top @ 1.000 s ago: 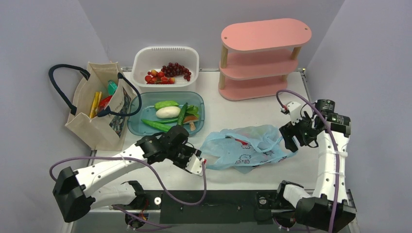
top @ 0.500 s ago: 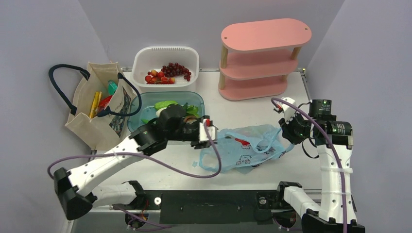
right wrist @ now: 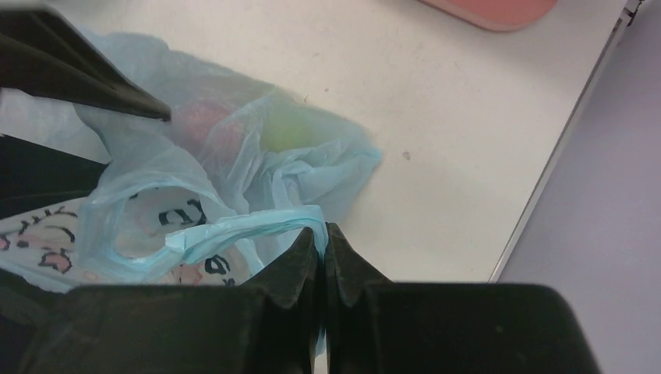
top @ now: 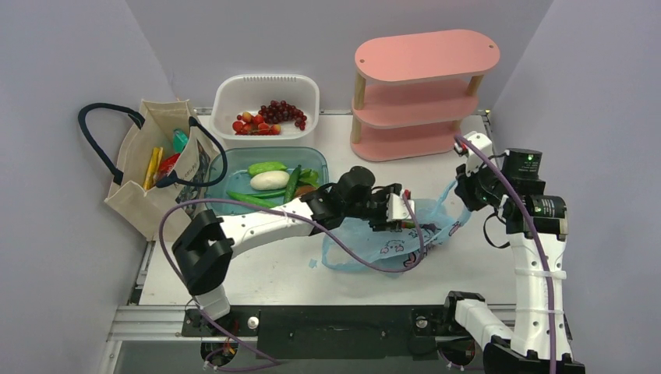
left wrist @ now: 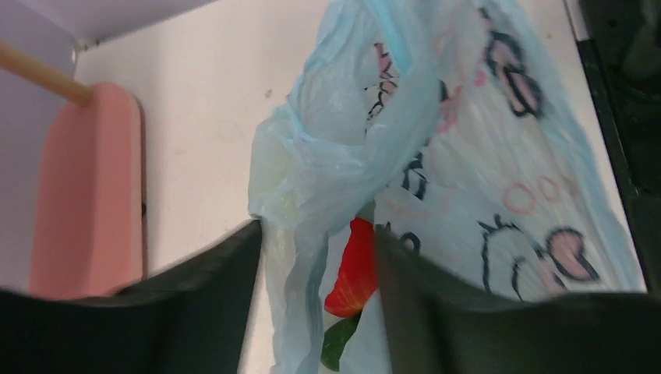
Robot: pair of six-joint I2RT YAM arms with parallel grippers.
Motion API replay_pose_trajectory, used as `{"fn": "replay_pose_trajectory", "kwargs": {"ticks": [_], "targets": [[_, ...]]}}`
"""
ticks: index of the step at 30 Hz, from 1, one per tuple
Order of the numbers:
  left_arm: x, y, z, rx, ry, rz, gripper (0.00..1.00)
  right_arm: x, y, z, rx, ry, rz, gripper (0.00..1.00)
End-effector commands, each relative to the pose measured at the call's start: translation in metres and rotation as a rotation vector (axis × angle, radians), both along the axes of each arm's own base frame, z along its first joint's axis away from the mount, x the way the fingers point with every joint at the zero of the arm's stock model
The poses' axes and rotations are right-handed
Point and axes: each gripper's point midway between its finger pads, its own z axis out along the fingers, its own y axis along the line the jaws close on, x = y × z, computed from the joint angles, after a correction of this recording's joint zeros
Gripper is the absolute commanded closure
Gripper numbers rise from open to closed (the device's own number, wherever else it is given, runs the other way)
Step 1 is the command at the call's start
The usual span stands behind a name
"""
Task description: Untie the knot of the grocery bags and take out the mixed food
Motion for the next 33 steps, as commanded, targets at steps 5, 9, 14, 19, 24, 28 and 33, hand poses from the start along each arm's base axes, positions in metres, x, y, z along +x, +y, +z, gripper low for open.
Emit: {"fn": "replay_pose_trajectory", "kwargs": {"ticks": [5, 9, 14, 19, 24, 28, 33], "targets": [[0.073, 0.000, 0.041, -0.190, 0.344, 0.306, 1.00, 0.078, -0.038, 0.034, 0.143, -0.194, -0.389, 1.00], [0.099, 0.030, 0.044, -0.304, 0.697, 0.461, 1.00, 0.095, -0.060, 0.027, 0.176, -0.166, -0.525, 0.90], [0.107, 0.048, 0.052, -0.392, 0.816, 0.584, 1.00, 0.089, -0.047, 0.036, 0.364, -0.133, -0.702, 0.46], [0.104, 0.051, 0.063, -0.425, 0.824, 0.622, 1.00, 0.045, -0.016, 0.034, 0.456, -0.080, -0.664, 0.21], [0.100, 0.050, 0.064, -0.425, 0.825, 0.626, 1.00, 0.008, 0.005, 0.026, 0.592, -0.085, -0.648, 0.14], [0.093, 0.048, 0.062, -0.418, 0.838, 0.610, 1.00, 0.009, 0.016, 0.011, 0.653, -0.074, -0.664, 0.12], [0.085, 0.044, 0.066, -0.423, 0.843, 0.583, 1.00, 0.018, 0.029, -0.023, 0.571, -0.014, -0.626, 0.10]]}}
